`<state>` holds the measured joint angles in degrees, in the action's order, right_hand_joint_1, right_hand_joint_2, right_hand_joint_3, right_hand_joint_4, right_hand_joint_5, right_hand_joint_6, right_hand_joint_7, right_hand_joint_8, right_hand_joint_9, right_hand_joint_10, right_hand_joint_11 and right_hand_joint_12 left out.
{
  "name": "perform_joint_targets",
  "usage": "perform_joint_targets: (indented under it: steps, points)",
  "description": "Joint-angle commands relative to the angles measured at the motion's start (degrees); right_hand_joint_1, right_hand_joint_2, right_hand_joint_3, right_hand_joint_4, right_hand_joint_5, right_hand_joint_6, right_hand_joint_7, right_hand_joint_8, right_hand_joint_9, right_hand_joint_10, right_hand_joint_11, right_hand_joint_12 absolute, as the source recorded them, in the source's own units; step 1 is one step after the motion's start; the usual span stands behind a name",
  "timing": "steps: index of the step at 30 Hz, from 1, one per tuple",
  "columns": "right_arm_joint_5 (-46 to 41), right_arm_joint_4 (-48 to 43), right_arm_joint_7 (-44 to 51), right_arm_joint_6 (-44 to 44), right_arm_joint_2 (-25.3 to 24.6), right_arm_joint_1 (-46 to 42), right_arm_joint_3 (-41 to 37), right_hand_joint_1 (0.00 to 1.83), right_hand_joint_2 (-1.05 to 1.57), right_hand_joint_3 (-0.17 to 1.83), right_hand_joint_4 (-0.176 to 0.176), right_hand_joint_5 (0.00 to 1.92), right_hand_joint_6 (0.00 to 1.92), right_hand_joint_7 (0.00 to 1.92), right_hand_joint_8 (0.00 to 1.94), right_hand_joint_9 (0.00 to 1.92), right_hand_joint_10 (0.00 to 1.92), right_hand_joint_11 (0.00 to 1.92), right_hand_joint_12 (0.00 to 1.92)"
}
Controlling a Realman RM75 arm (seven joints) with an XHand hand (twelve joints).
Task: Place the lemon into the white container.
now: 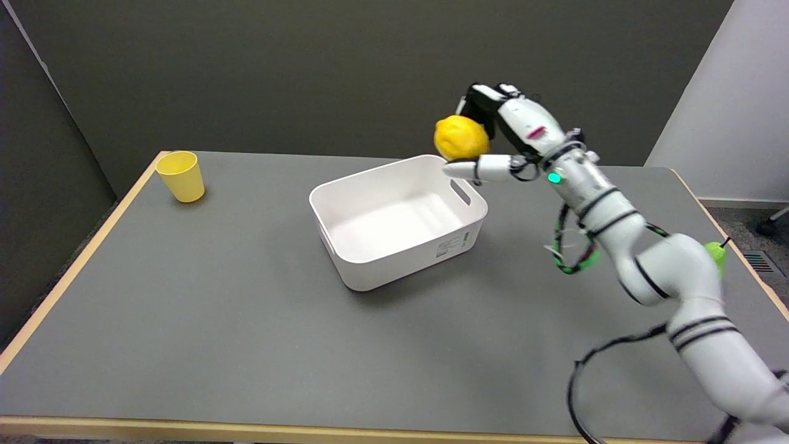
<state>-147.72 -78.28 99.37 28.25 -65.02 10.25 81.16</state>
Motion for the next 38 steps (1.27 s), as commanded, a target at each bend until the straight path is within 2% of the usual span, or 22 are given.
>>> perform_joint_targets:
  steps: [1,5,7,8,9,10,11,12,13,14,15,17,20,24,26,30,34,38]
  points:
    - [0.05,24.43,5.89,-12.45,-7.67,16.16,18.34,1.11,1.36,0.04,-0.162,0.42,1.61,0.68,1.74,0.75,1.82,0.18,1.92]
    - [0.05,29.29,3.05,-9.17,-8.13,16.0,17.83,1.11,1.37,0.03,-0.159,0.41,1.62,0.68,1.75,0.75,1.83,0.17,1.92]
    - [-0.01,29.12,-1.5,-5.79,-7.97,15.18,16.96,1.1,1.38,0.02,-0.16,0.4,1.64,0.67,1.76,0.74,1.84,0.14,1.92]
    - [-0.03,27.88,-6.73,-4.69,-7.97,14.32,15.78,1.09,1.39,0.01,-0.162,0.4,1.65,0.67,1.77,0.73,1.85,0.12,1.92]
    - [0.03,25.97,-10.65,-4.54,-7.73,13.34,14.91,1.15,1.32,0.13,-0.151,0.38,1.47,0.63,1.76,0.69,1.79,0.07,1.92]
    - [0.05,24.57,-13.14,-4.36,-7.54,12.72,14.42,1.23,1.21,0.32,-0.133,0.35,1.18,0.57,1.74,0.64,1.69,0.01,1.92]
    - [0.05,22.19,-15.32,-4.12,-7.13,11.74,13.85,1.04,0.99,0.55,-0.091,0.24,0.83,0.38,1.22,0.42,1.29,0.0,1.64]
    - [0.05,19.06,-16.15,-4.06,-6.58,10.49,13.27,0.76,0.74,0.79,-0.043,0.11,0.46,0.15,0.55,0.16,0.79,0.0,1.28]
    - [0.05,17.19,-16.24,-4.06,-6.24,9.77,12.91,0.59,0.59,0.9,-0.011,0.02,0.2,0.0,0.12,0.0,0.41,0.0,0.99]
    - [0.05,14.82,-16.36,-4.18,-5.83,8.46,12.12,0.59,0.6,0.78,-0.002,0.01,0.07,0.0,0.04,0.0,0.15,0.0,0.77]
    - [0.05,13.11,-16.64,-4.28,-5.62,7.55,11.46,0.59,0.61,0.7,0.004,0.0,0.0,0.0,0.0,0.0,0.0,0.0,0.6]
    - [0.05,8.13,-19.7,-3.87,-5.42,4.57,9.14,0.57,0.6,0.66,0.007,0.0,0.0,0.0,0.0,0.0,0.0,0.0,0.4]
    - [0.05,4.19,-27.34,-1.37,-5.43,0.96,4.66,0.54,0.59,0.66,0.007,0.0,0.0,0.0,0.0,0.0,0.0,0.0,0.31]
    - [-0.03,3.07,-38.03,3.35,-6.17,-3.45,-2.71,0.48,0.59,0.63,0.016,0.0,0.0,0.0,0.0,0.0,0.0,0.0,0.1]
    - [-0.03,3.27,-46.99,5.77,-6.74,-5.53,-8.05,0.46,0.61,0.63,0.014,0.0,0.0,0.0,0.0,0.0,0.0,0.0,0.0]
    - [-0.03,5.5,-60.68,7.21,-7.1,-6.68,-15.3,0.41,0.68,0.63,0.0,0.0,0.0,0.0,0.0,0.0,0.0,0.0,0.0]
    - [-0.03,11.79,-72.17,11.34,-6.72,-6.42,-24.6,0.38,0.72,0.7,-0.014,0.0,0.0,0.0,0.0,0.0,0.0,0.0,0.0]
    - [-0.03,16.02,-74.69,14.8,-6.47,-6.1,-28.94,0.36,0.77,0.68,-0.025,0.0,0.0,0.0,0.0,0.0,0.0,0.0,0.0]
